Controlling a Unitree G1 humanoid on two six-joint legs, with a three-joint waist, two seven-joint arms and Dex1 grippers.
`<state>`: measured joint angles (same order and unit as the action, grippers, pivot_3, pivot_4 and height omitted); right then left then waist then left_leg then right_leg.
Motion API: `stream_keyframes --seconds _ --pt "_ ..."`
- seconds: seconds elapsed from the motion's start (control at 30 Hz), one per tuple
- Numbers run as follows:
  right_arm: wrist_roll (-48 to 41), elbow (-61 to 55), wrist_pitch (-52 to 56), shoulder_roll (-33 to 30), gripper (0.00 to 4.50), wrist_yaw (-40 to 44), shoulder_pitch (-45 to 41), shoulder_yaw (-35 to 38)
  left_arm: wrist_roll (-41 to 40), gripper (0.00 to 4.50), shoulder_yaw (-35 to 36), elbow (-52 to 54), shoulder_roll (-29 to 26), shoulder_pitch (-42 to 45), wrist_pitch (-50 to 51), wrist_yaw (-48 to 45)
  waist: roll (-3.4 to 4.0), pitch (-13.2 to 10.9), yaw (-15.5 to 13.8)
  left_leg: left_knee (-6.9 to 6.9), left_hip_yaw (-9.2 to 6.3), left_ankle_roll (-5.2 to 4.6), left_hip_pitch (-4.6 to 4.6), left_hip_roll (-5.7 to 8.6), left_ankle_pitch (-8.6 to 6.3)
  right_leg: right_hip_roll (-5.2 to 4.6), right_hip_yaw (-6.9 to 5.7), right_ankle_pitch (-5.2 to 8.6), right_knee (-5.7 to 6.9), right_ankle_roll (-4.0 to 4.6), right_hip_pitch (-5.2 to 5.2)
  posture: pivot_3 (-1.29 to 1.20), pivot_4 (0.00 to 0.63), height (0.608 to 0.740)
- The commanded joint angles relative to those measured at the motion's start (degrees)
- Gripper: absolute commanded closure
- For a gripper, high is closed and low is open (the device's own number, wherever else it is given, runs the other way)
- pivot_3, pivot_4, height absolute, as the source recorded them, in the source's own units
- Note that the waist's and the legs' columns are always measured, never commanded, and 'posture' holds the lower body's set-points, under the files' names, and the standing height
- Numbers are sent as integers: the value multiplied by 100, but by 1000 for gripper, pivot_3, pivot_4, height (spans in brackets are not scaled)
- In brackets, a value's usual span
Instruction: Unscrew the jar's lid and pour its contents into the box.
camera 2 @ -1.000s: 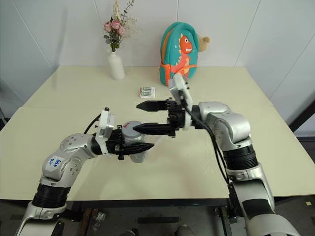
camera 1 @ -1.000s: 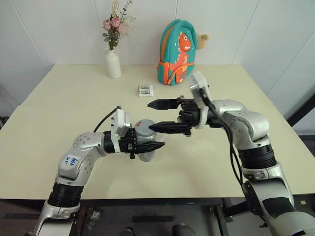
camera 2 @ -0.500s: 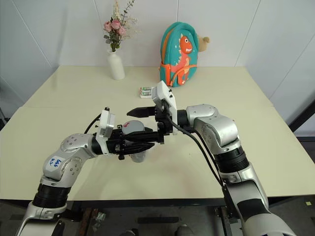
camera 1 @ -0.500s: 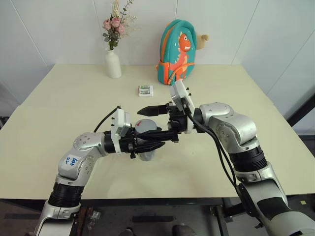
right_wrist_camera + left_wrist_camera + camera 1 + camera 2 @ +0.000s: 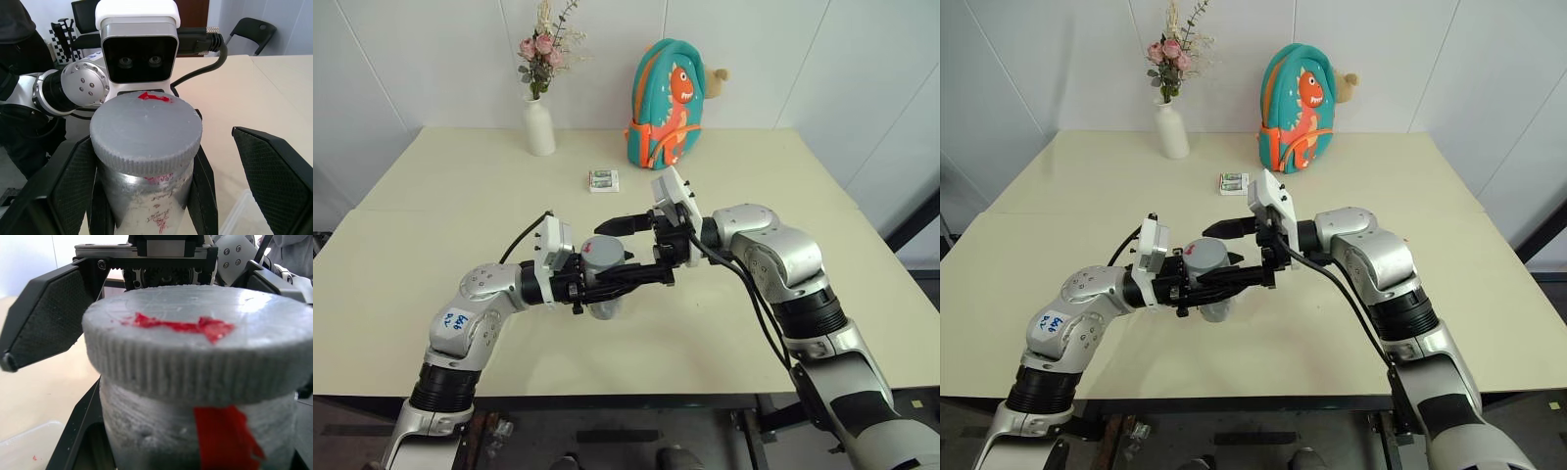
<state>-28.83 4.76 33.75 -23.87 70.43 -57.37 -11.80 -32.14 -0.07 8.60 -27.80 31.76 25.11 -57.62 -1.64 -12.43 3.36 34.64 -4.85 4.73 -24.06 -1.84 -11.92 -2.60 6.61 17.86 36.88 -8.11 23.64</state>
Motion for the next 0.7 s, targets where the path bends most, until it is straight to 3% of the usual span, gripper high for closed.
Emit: stream_keyframes --seconds 0.03,0.7 --pt "-146 -59 8 -119 48 52 -97 335 -86 2241 31 206 -4 73 -121 -84 0 0 1 0 0 0 0 0 0 0 0 0 0 0 0 0 150 740" --pt "-522 -343 377 -81 48 326 -91 321 -109 2241 108 292 -81 1 -70 -82 0 0 0 0 0 0 0 0 0 0 0 0 0 0 0 0 150 740"
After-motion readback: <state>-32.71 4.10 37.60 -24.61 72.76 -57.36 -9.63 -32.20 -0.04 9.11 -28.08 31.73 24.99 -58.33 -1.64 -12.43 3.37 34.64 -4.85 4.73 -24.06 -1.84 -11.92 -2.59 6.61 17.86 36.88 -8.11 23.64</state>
